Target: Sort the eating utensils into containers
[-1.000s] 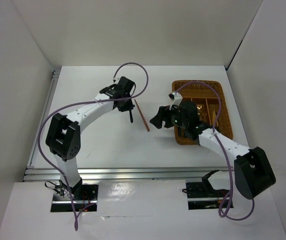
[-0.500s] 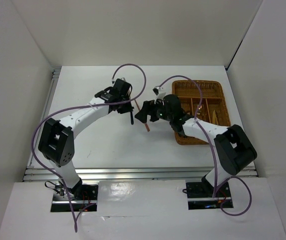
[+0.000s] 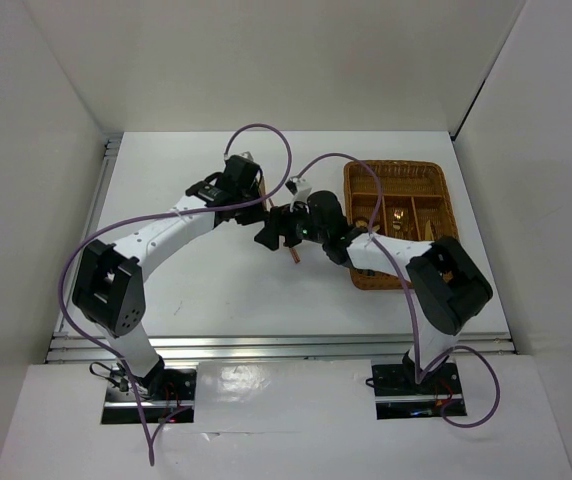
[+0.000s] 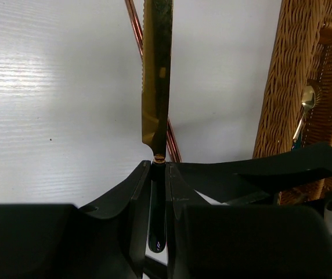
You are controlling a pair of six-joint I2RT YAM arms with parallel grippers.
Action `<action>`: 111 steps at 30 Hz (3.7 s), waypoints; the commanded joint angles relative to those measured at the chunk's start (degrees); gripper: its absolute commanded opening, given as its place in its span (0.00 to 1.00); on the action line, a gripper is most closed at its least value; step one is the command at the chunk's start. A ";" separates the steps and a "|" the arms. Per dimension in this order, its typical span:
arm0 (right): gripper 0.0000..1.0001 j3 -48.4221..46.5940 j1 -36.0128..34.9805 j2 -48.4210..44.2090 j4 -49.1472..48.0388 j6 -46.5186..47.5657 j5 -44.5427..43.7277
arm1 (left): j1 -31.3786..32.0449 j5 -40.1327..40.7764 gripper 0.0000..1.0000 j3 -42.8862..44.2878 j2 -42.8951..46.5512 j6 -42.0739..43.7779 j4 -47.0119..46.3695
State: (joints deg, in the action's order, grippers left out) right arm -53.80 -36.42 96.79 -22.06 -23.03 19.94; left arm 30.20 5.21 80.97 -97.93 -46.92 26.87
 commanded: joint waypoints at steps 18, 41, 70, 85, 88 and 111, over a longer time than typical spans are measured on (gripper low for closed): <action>0.03 -1.41 4.51 -7.30 11.06 0.96 -15.54 | -6.18 0.94 0.74 1.38 10.11 4.28 1.86; 0.17 -12.56 32.65 -12.70 68.29 0.17 -68.80 | -14.38 -5.48 0.94 -7.58 13.03 11.14 -1.56; 0.70 0.61 32.12 -32.61 43.18 7.65 -17.59 | -8.15 -6.89 0.91 -1.45 -2.95 8.43 -4.64; 0.70 11.17 31.06 -32.72 32.18 2.64 -6.42 | 0.38 1.12 0.74 15.53 -22.30 -2.03 0.28; 0.70 11.88 31.06 -32.72 31.64 2.64 -6.41 | 0.92 1.64 0.64 17.37 -24.06 -2.65 0.99; 0.70 13.63 31.06 -33.86 30.06 2.64 -5.79 | 2.50 4.98 0.33 21.78 -30.74 -3.19 5.38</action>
State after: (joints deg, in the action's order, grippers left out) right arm -40.69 -5.02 63.99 11.07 -20.12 13.78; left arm 32.47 8.80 100.90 -127.66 -49.87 30.87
